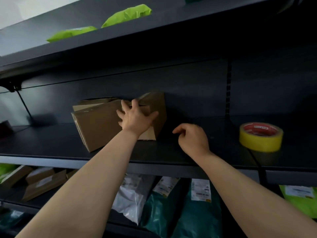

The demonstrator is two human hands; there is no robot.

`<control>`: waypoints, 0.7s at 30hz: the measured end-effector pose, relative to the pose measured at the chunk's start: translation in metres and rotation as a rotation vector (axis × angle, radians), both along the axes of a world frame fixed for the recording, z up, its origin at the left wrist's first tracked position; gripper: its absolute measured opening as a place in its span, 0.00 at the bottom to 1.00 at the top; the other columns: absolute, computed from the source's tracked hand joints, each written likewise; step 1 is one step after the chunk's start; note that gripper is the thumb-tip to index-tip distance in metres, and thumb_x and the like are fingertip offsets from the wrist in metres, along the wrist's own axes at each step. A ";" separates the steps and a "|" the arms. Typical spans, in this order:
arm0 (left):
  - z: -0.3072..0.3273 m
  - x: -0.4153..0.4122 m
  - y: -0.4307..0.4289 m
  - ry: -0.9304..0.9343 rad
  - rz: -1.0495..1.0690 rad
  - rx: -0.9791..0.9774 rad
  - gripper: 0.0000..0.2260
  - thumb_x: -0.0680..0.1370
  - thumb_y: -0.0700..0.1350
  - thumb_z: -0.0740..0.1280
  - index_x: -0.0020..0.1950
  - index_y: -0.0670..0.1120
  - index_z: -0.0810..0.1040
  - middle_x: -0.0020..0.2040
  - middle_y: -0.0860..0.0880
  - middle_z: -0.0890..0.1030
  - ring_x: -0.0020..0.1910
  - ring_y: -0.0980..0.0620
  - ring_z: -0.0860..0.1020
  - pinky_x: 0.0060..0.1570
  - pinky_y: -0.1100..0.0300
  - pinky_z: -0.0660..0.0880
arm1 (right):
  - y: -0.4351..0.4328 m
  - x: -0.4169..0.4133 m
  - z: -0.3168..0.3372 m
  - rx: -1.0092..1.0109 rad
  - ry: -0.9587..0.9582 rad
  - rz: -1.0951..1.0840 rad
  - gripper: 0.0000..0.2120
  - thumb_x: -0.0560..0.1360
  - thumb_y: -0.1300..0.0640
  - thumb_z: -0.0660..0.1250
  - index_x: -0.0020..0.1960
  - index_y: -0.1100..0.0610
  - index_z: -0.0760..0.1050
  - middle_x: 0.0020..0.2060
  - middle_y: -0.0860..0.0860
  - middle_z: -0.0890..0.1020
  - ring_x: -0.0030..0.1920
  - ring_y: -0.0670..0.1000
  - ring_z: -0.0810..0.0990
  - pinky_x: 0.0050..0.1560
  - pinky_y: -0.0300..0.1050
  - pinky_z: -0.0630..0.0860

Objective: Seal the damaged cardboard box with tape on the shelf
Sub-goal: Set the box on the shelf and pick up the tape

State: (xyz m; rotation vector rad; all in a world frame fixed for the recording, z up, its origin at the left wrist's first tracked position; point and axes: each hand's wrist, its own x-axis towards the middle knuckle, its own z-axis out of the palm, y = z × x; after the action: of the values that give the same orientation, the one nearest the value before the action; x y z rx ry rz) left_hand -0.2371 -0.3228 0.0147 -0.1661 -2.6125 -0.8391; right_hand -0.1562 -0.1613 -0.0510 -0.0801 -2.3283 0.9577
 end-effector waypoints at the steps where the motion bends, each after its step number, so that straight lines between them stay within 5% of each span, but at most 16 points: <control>1: -0.001 -0.005 -0.001 0.009 -0.014 0.031 0.37 0.72 0.63 0.71 0.74 0.52 0.58 0.79 0.42 0.48 0.75 0.31 0.50 0.69 0.35 0.62 | 0.002 -0.001 -0.002 0.004 0.024 -0.043 0.17 0.76 0.66 0.59 0.50 0.49 0.81 0.49 0.47 0.83 0.53 0.50 0.77 0.51 0.49 0.77; 7: -0.011 -0.014 -0.003 0.122 -0.045 0.068 0.34 0.70 0.61 0.71 0.70 0.50 0.62 0.70 0.43 0.61 0.65 0.33 0.64 0.58 0.41 0.71 | 0.003 -0.007 -0.003 0.075 0.031 -0.114 0.16 0.77 0.65 0.59 0.50 0.50 0.81 0.50 0.47 0.83 0.52 0.48 0.76 0.48 0.44 0.74; 12: -0.014 -0.011 -0.027 0.119 -0.333 0.274 0.26 0.68 0.56 0.74 0.62 0.57 0.68 0.62 0.50 0.65 0.62 0.43 0.68 0.62 0.46 0.71 | 0.005 -0.009 -0.004 -0.018 0.076 -0.175 0.15 0.76 0.65 0.61 0.56 0.51 0.79 0.51 0.48 0.82 0.55 0.50 0.78 0.53 0.46 0.76; 16: -0.014 0.001 -0.041 0.071 -0.484 0.457 0.22 0.68 0.43 0.76 0.60 0.52 0.73 0.60 0.52 0.67 0.54 0.56 0.69 0.62 0.48 0.71 | 0.006 -0.005 -0.002 -0.191 0.120 -0.288 0.19 0.79 0.58 0.62 0.70 0.54 0.69 0.64 0.51 0.75 0.66 0.52 0.71 0.59 0.41 0.68; 21: -0.008 0.020 -0.045 -0.046 -0.654 0.548 0.24 0.56 0.54 0.74 0.51 0.58 0.76 0.62 0.55 0.71 0.59 0.52 0.71 0.58 0.50 0.73 | 0.002 0.003 0.006 -0.417 0.074 -0.168 0.27 0.82 0.53 0.59 0.78 0.52 0.53 0.75 0.51 0.63 0.73 0.52 0.64 0.68 0.44 0.62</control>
State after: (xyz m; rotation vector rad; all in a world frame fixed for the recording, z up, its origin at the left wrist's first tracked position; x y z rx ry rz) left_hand -0.2166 -0.3680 0.0069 -0.8726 -2.2592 -1.7472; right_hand -0.1527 -0.1596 -0.0452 -0.3954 -1.9867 1.3180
